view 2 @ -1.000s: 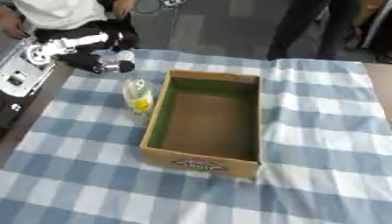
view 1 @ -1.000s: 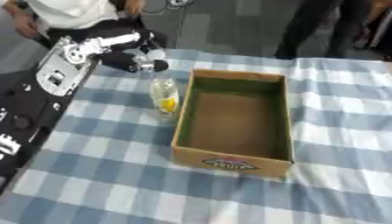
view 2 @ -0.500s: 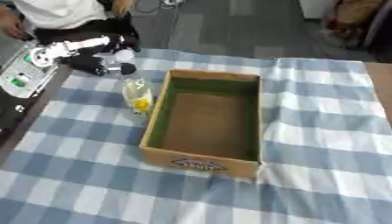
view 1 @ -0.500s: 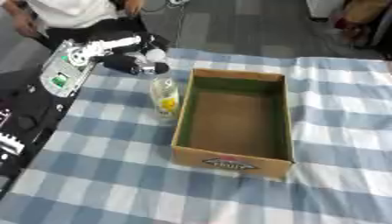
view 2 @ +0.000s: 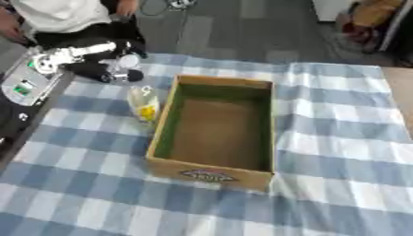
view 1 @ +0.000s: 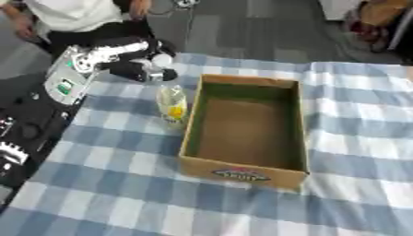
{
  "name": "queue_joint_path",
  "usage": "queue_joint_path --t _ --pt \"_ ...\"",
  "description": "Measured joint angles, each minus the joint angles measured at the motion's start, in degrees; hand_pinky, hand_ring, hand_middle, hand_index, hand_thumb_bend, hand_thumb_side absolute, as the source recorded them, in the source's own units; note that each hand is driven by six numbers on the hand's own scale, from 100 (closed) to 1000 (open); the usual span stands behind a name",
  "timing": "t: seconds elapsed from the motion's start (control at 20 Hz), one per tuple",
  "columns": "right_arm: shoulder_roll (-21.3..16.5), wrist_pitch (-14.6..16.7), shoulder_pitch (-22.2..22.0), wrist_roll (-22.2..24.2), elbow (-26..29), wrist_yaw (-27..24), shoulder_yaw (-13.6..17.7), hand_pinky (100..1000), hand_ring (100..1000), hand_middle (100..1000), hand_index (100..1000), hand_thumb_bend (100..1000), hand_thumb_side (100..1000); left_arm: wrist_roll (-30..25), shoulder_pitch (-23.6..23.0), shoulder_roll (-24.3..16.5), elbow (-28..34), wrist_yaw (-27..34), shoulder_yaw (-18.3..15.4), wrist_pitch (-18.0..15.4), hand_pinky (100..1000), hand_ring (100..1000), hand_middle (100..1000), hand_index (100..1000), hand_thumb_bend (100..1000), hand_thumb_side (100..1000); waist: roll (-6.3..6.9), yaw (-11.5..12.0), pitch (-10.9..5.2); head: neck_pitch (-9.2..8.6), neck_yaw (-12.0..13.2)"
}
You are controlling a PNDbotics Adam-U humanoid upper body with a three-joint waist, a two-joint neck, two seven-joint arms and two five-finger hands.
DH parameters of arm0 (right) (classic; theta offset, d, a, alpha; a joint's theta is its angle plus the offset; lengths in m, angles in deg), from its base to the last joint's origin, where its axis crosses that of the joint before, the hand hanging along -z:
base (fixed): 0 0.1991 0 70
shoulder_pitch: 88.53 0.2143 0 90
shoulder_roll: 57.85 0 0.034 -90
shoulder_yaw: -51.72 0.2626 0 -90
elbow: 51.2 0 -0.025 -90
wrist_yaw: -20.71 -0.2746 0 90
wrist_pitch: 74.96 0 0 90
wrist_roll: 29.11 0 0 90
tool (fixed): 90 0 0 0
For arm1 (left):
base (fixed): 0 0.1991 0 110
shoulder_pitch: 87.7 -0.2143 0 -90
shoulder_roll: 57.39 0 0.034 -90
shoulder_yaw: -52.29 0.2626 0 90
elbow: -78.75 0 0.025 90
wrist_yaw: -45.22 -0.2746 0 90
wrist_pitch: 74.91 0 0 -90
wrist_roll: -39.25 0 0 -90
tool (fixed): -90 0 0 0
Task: Pick up objects on the table and place them in the box.
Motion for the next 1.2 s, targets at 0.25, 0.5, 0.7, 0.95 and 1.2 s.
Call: queue_joint_path --t 0.25,0.5,0.7,0.95,1.2 --pt "0.01 0.07 0.10 0.07 0.00 -0.26 -0.01 154 296 244 372 100 911 0.01 0.16 0.15 -1.14 -0.29 -0.31 0.00 841 809 875 993 837 640 0.01 -0.32 0.23 -0.26 0.26" --pt "0.04 0.25 0.51 0.25 0.00 -0.32 -0.02 154 296 244 372 100 912 0.11 0.17 0.49 -2.43 -0.32 -0.66 0.11 834 808 875 995 830 634 0.01 -0.42 0.32 -0.31 0.42" --pt "0.04 0.29 0.52 0.29 0.00 -0.34 -0.02 154 296 243 372 100 912 0.20 0.17 0.50 -3.04 -0.33 -0.90 0.15 827 804 874 996 823 630 -0.01 -0.47 0.33 -0.31 0.42" --pt "0.05 0.31 0.52 0.31 0.00 -0.49 -0.03 154 296 243 371 100 912 0.37 0.17 0.53 -3.18 -0.32 -0.91 0.03 742 720 834 955 756 614 -0.01 -0.49 0.37 -0.32 0.43" --pt "0.05 0.32 0.52 0.32 0.00 -0.72 -0.03 154 296 243 371 100 911 2.18 0.13 0.95 -3.17 -0.18 -0.93 0.70 370 465 668 826 543 586 -0.01 -0.49 0.37 -0.51 0.48"
